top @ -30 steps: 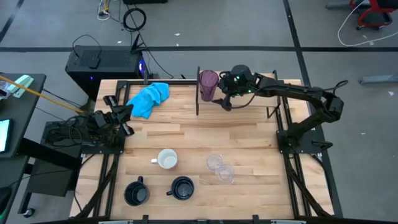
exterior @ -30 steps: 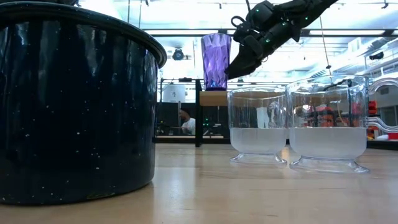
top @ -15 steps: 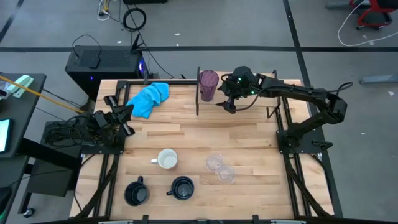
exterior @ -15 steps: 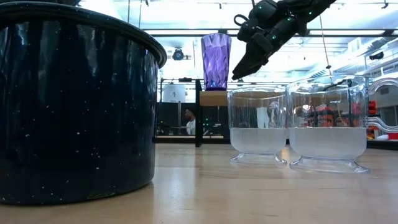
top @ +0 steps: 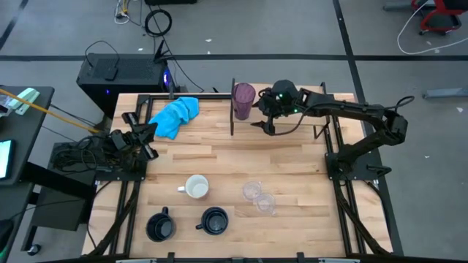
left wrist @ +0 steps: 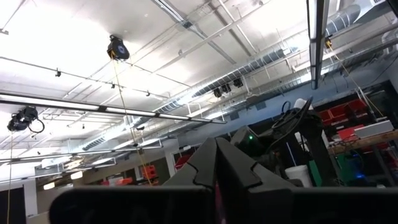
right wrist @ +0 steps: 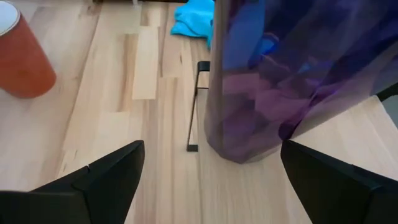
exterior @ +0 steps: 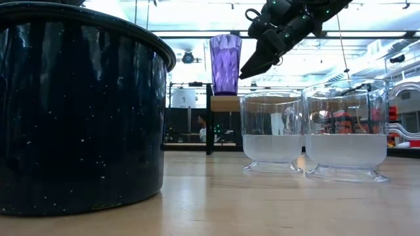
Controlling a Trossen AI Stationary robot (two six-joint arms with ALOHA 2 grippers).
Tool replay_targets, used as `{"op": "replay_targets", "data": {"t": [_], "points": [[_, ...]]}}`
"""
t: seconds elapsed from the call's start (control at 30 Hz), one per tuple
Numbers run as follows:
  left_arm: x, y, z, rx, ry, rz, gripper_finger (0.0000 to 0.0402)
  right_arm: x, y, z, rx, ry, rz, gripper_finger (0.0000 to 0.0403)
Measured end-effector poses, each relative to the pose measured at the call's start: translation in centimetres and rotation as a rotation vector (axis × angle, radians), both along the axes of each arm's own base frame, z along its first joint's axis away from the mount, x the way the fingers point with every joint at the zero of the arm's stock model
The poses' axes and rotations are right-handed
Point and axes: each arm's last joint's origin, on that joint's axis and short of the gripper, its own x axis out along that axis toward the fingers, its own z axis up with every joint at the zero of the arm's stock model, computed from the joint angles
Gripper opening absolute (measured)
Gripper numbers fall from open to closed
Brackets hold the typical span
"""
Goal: Stack small to large cups/mugs on shelf
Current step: Put the violet cup on the shelf, then put the brown mug on the shelf
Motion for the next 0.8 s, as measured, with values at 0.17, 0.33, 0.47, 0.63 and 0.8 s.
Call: {"op": "replay_targets", "data": {"t": [0.17, 0.33, 0.47, 0.63, 0.8], "points": [[0.0, 0.0, 0.0, -0.001, 0.000, -0.001, 0.0020, 0.0, 0.0, 0.0, 0.004, 0.006, -0.017, 0.0384], [0.0, 0.0, 0.0, -0.015, -0.007, -0.012, 0.0023, -0.4, 0.1, -0.4, 0.042, 0.051, -0.029, 0.0384], [0.0, 0.0, -0.1, -0.051, -0.012, -0.018, 0.0016, -1.1, 0.6, -0.1, 0.129, 0.062, -0.055, 0.0384], [-0.1, 0.4, 0.5, -0.155, 0.050, 0.075, 0.0008, -0.6, 2.6, 0.4, 0.238, 0.031, -0.004, 0.0377], [-0.2, 0.5, 2.1, -0.240, 0.171, 0.059, 0.0021, 0.8, 5.7, 0.3, 0.262, 0.030, 0.089, 0.0368]]}}
